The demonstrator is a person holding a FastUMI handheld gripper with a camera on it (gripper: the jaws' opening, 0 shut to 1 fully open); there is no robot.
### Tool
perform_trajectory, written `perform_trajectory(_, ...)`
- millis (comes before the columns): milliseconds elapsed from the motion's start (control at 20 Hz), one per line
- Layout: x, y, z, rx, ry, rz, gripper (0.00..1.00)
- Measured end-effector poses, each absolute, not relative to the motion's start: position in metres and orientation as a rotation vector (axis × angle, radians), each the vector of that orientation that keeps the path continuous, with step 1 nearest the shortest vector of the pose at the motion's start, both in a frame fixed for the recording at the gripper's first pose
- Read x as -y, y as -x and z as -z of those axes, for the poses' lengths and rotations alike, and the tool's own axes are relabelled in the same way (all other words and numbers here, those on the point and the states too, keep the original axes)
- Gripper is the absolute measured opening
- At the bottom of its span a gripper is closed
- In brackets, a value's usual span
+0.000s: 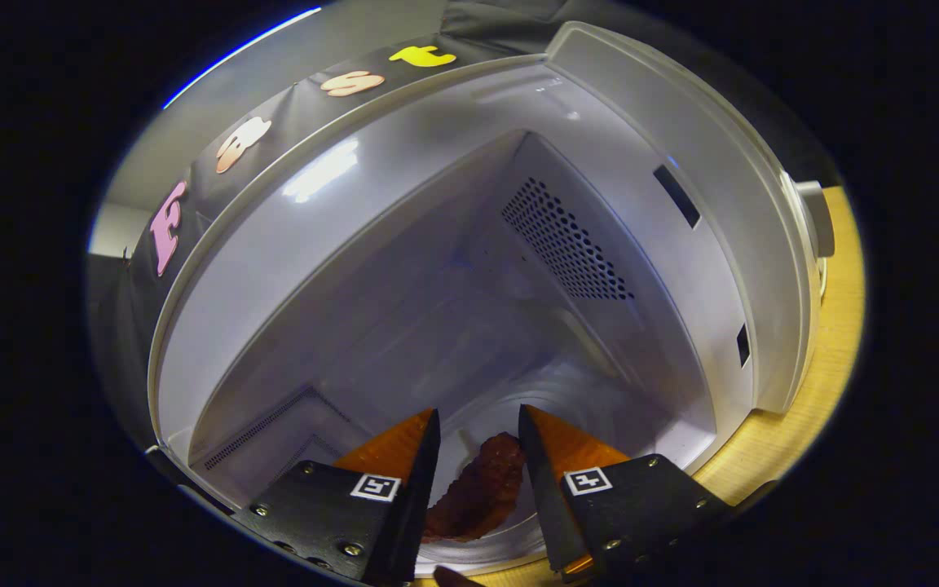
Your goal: Open the microwave, put the food inside, and close the microwave door.
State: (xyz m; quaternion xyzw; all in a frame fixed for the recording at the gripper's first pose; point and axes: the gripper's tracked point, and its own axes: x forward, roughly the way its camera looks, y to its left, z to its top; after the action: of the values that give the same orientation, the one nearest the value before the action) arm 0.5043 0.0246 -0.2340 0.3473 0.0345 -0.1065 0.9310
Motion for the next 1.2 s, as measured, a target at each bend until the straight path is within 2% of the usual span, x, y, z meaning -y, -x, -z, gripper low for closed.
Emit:
perform_trajectory(150,-0.025,-0.491,0.234,-0.107,-0.593,0.210,0.97)
perform_trajectory(400,-0.081,-0.411,0.199,-0.193,-0.533,-0.061,0.97)
perform_trajectory(750,-0.183,-0.208,0.076,-0.020,-0.347,-0.449,0.97)
perform_trajectory(1000,-0.267,-0.103,0.045,-0.017,-0.259,-0.714,0.97)
perform_trajectory(1200,-0.327,-0.072,0.058,0.079,-0.088,-0.747,0.94)
